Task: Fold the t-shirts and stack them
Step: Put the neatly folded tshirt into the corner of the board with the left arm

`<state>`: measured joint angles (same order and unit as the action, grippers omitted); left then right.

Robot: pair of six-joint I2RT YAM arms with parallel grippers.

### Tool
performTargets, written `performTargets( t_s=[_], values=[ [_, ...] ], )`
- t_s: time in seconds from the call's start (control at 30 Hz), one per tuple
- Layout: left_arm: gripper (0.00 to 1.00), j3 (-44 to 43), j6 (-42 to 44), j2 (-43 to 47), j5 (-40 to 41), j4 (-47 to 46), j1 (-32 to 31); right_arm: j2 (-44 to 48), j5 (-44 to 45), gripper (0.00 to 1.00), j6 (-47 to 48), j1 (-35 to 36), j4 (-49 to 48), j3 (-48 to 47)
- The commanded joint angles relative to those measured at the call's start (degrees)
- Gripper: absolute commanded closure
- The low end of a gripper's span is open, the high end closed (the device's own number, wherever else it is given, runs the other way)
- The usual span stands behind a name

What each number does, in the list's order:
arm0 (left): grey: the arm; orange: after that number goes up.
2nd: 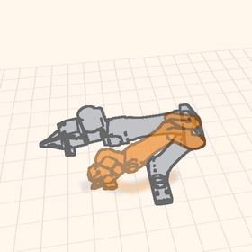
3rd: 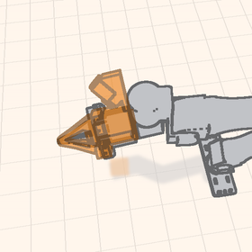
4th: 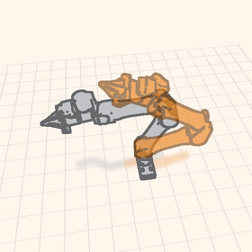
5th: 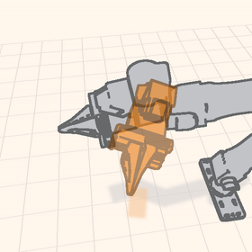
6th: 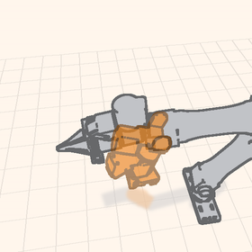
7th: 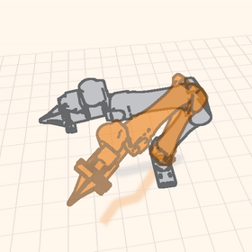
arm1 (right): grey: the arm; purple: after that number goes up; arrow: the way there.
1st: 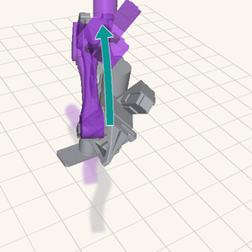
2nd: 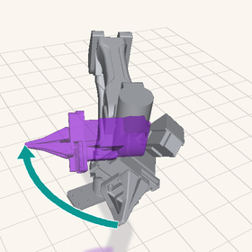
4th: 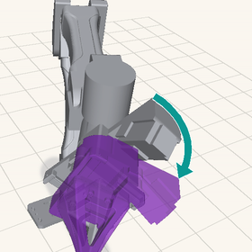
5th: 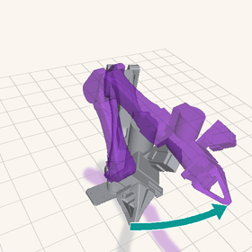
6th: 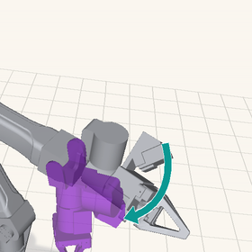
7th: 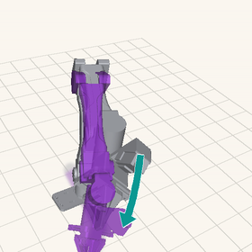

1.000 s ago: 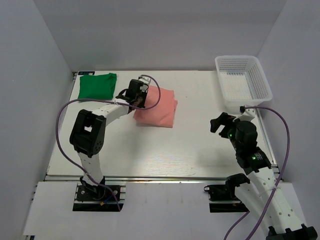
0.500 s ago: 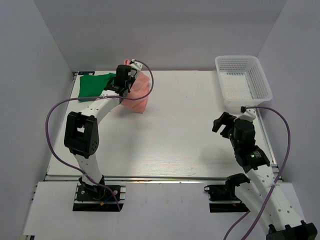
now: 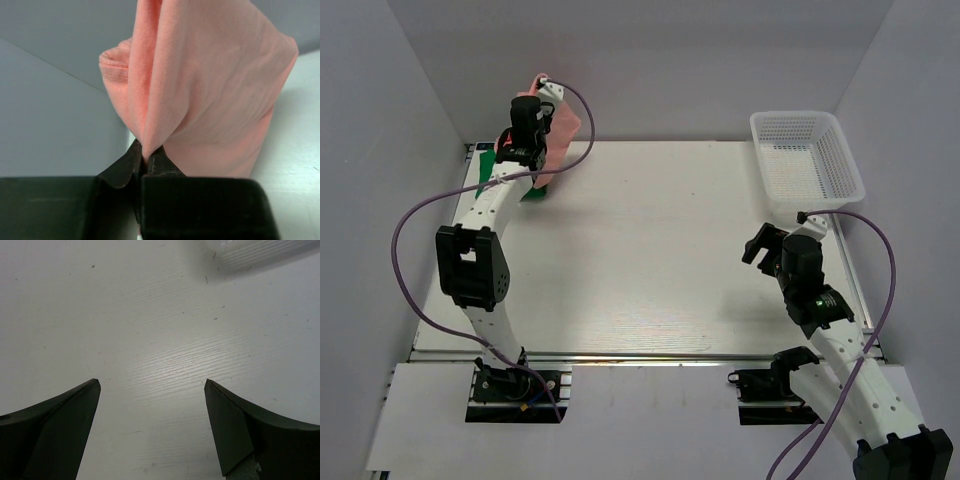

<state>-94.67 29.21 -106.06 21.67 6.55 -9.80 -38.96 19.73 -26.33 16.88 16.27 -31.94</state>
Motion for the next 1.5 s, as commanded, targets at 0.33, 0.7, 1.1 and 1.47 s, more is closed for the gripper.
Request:
performTargets(
  t_s=[0.33, 0.7, 1.1, 1.47],
  values=[
    [1.0, -7.5, -3.0, -9.5, 1.9, -1.9, 7.1, -0.1, 0.3, 0.1, -2.0, 0.0, -2.5, -3.1],
    [1.0, -13.3, -5.1, -18.6, 8.4, -3.3, 11.9, -1.6, -1.7, 0.1, 1.0, -0.1, -0.4, -5.8],
    [0.0, -16.9, -5.8, -23.0, 15.3, -3.4, 13.6, -3.6, -3.7, 0.1, 2.9, -0.3, 1.6, -6.1],
    [0.0, -20.4, -12.7, -21.6, 12.3, 4.4, 13.6, -5.3, -4.6, 0.1, 2.9, -0.2, 0.8, -5.8]
  ],
)
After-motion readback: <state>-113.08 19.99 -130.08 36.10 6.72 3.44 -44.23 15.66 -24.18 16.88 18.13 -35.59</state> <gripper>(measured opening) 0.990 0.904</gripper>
